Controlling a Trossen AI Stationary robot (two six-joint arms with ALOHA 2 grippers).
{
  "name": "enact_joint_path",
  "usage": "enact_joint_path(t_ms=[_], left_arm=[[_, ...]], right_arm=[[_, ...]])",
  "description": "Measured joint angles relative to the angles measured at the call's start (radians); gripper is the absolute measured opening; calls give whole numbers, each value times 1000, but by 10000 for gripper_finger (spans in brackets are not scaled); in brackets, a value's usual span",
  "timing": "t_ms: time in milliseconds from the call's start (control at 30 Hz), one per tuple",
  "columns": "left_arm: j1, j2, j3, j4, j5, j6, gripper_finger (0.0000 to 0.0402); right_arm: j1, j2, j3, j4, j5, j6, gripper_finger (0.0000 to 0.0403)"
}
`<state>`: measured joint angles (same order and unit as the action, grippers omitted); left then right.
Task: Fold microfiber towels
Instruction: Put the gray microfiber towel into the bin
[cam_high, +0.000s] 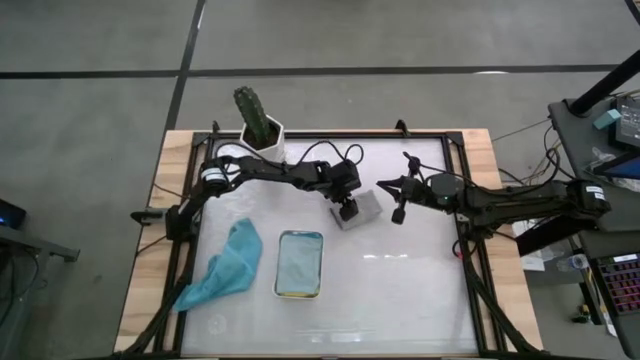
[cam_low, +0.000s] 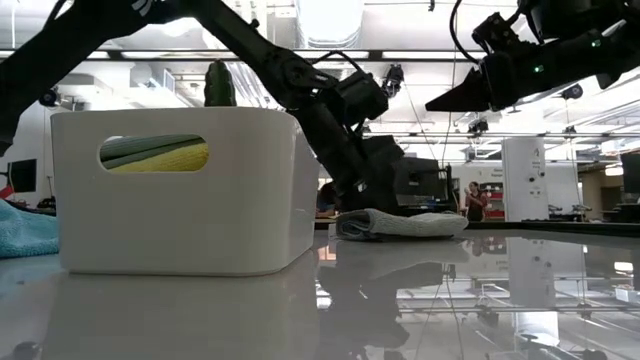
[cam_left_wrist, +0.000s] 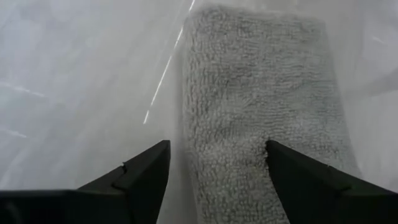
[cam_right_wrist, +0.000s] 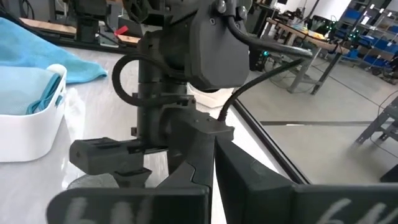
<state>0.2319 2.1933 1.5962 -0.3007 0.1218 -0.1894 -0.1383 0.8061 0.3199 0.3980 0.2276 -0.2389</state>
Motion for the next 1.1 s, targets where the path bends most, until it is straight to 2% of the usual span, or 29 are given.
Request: enact_joint_path(t_ms=[100,200,533,833,1100], left_arm=[[-14,0,-2,-4,1,28,235],[-30,8,-15,10,0,49,200],[-46,6,-15,18,-3,39,16],[-52,-74,-13,-24,-32,3,12],[-92,-246,-18,-217,-152,-164,5]], right_arm=[[0,1,0,-2,0,-1,9],[0,1,0,-1,0,-1,9],[0,2,0,0,0,-1,9],[0,-1,0,-3,0,-1,9],[0,-111,0,-88,8,18,9]])
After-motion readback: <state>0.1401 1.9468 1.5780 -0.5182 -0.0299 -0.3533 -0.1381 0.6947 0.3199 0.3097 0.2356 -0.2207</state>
